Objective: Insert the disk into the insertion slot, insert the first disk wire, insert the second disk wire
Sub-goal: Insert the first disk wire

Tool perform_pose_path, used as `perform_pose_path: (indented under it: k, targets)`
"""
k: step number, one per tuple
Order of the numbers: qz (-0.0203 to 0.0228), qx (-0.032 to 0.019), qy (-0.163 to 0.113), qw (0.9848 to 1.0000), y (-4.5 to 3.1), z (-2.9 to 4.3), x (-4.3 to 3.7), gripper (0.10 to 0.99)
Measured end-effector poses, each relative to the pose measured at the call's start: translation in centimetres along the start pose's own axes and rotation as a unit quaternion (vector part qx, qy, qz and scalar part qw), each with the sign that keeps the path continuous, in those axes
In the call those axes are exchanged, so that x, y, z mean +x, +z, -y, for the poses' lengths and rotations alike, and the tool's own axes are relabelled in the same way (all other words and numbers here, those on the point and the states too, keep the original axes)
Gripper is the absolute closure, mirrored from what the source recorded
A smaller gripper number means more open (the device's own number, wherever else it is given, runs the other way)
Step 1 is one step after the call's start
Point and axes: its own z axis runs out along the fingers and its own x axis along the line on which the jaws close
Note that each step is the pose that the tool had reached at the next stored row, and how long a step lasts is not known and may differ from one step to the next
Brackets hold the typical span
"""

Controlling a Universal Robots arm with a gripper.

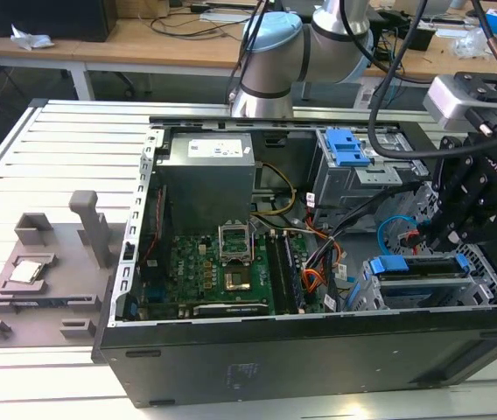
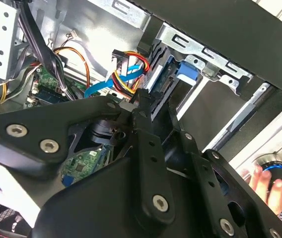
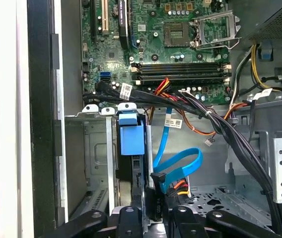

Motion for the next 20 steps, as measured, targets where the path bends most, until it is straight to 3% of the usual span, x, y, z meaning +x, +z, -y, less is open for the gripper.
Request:
perform_pose_path:
  k: [1,3,11,20]
  targets:
    - [-0.0007,0.0,0.0,1.0,0.0,0.0,0.0,0.796]
    - [-0.0018,0.0,0.0,1.0,0.0,0.0,0.0,0.922]
    - [-0.0058,0.0001,0.0,1.0,0.05,0.02,0.3,0.922]
    - [-0.0058,-0.0009,0.0,1.0,0.8,0.56,0.45,0.922]
